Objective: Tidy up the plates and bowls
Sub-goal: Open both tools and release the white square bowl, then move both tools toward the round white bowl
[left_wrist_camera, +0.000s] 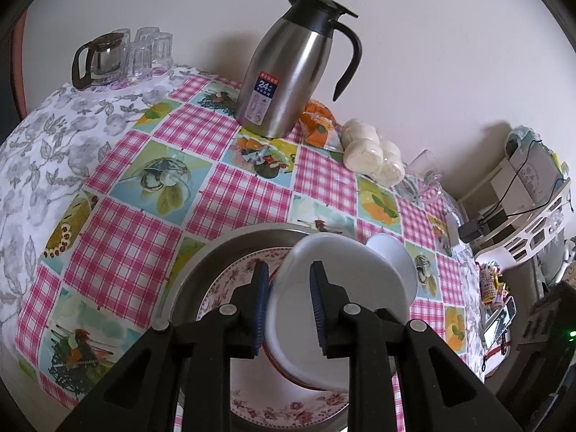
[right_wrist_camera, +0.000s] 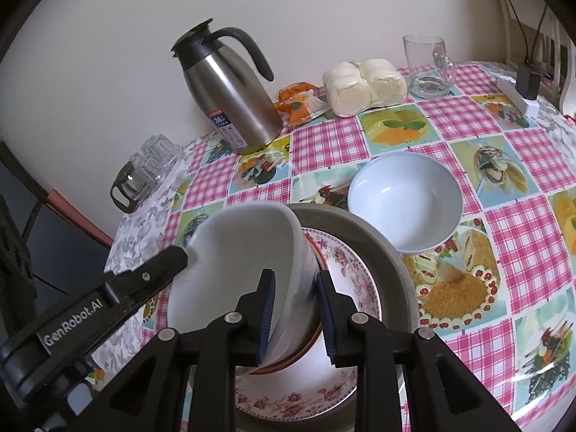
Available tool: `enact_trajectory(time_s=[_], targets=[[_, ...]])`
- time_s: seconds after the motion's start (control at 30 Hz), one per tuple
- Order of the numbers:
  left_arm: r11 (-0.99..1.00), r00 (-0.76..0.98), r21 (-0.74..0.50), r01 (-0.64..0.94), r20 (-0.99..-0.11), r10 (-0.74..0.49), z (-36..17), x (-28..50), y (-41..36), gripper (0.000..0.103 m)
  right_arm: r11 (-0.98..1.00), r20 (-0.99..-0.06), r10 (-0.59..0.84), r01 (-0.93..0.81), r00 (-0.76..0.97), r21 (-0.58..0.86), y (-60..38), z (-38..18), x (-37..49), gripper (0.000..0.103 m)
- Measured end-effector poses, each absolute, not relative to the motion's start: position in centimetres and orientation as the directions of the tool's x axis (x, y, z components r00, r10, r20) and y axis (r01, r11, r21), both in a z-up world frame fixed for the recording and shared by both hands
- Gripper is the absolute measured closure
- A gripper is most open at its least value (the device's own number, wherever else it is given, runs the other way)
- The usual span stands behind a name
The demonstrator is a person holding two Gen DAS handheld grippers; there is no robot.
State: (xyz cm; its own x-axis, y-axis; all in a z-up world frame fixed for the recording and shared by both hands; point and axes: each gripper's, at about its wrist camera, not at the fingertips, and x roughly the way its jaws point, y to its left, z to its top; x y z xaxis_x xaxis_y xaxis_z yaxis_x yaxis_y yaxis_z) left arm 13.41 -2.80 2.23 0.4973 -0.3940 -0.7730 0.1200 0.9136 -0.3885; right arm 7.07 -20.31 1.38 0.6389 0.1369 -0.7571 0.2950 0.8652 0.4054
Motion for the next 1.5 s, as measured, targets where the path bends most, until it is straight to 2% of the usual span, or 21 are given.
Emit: enact_trajectory(time_s=[0.4, 0.43, 0.5, 0.53, 0.6, 0.67, 0.7, 0.8, 0.9, 1.03, 1.1, 1.23, 1.27, 1.33, 1.4, 1.5], targets=[[0.923, 0.484, -0.365, 0.124, -0.790, -0.377, 2.1, 13.3, -3.2, 0.078, 0.837, -0.744, 0.142, 0.322, 0.653, 0.442, -22.3, 1.5, 6.5, 0.076], [0.926, 0.486, -0.356, 0.126, -0.791, -0.371, 2.2, 13.3, -3.3, 0.074, 0.841, -0.743, 0.140, 0.318, 0.655, 0.438, -22.3, 1.7, 6.4, 0.076], [0.934, 0.499, -0.331, 0.132, -0.792, -0.351, 2.8, 13.1, -3.4, 0.052, 0.846, -0.740, 0.134, 0.312, 0.659, 0.432, -22.2, 2.1, 6.3, 0.074], [0.938, 0.508, -0.320, 0.134, -0.790, -0.342, 3.0, 12.9, -3.4, 0.051, 0.850, -0.739, 0.129, 0.310, 0.661, 0.425, -22.2, 2.3, 6.2, 0.071], [0.945, 0.522, -0.297, 0.138, -0.789, -0.324, 3.6, 12.7, -3.4, 0.049, 0.863, -0.746, 0.096, 0.318, 0.659, 0.392, -22.1, 2.8, 6.0, 0.056], [0.952, 0.531, -0.276, 0.133, -0.791, -0.304, 3.9, 12.6, -3.3, 0.042, 0.873, -0.753, 0.064, 0.329, 0.655, 0.360, -22.1, 3.1, 5.9, 0.054], [0.959, 0.536, -0.254, 0.122, -0.797, -0.279, 4.0, 12.6, -3.2, 0.036, 0.876, -0.756, 0.055, 0.332, 0.652, 0.351, -22.2, 3.2, 5.9, 0.050], [0.976, 0.548, -0.200, 0.090, -0.808, -0.216, 4.1, 12.6, -2.8, 0.030, 0.883, -0.768, 0.023, 0.347, 0.641, 0.317, -22.5, 3.3, 5.8, 0.033], [0.986, 0.547, -0.161, 0.041, -0.823, -0.157, 3.6, 12.8, -2.1, 0.021, 0.887, -0.777, -0.012, 0.365, 0.629, 0.282, -22.8, 3.2, 5.7, 0.024], [0.991, 0.535, -0.135, -0.006, -0.837, -0.111, 2.9, 13.1, -1.2, 0.019, 0.891, -0.782, -0.024, 0.368, 0.623, 0.266, -23.0, 3.1, 5.6, 0.020], [0.992, 0.537, -0.127, -0.019, -0.838, -0.097, 2.8, 13.1, -1.0, 0.018, 0.892, -0.783, -0.026, 0.368, 0.622, 0.263, -23.0, 3.0, 5.7, 0.013], [0.993, 0.555, -0.110, -0.035, -0.829, -0.072, 3.0, 13.1, -0.9, 0.015, 0.898, -0.783, -0.030, 0.360, 0.622, 0.252, -22.8, 3.0, 5.7, 0.011], [0.993, 0.559, -0.108, -0.040, -0.827, -0.067, 3.0, 13.1, -0.8, 0.015, 0.900, -0.783, -0.032, 0.360, 0.621, 0.248, -22.8, 2.9, 5.8, 0.004], [0.993, 0.564, -0.105, -0.048, -0.823, -0.060, 3.0, 13.1, -0.7, 0.014, 0.902, -0.781, -0.044, 0.361, 0.623, 0.237, -22.8, 3.0, 5.7, 0.000], [0.993, 0.567, -0.100, -0.060, -0.823, -0.049, 3.0, 13.1, -0.5, 0.001, 0.904, -0.779, -0.047, 0.359, 0.625, 0.233, -22.9, 3.1, 5.6, 0.000], [0.993, 0.577, -0.096, -0.072, -0.816, -0.037, 3.0, 13.0, -0.3, 0.000, 0.905, -0.778, -0.052, 0.359, 0.626, 0.229, -23.0, 3.1, 5.5, 0.000]])
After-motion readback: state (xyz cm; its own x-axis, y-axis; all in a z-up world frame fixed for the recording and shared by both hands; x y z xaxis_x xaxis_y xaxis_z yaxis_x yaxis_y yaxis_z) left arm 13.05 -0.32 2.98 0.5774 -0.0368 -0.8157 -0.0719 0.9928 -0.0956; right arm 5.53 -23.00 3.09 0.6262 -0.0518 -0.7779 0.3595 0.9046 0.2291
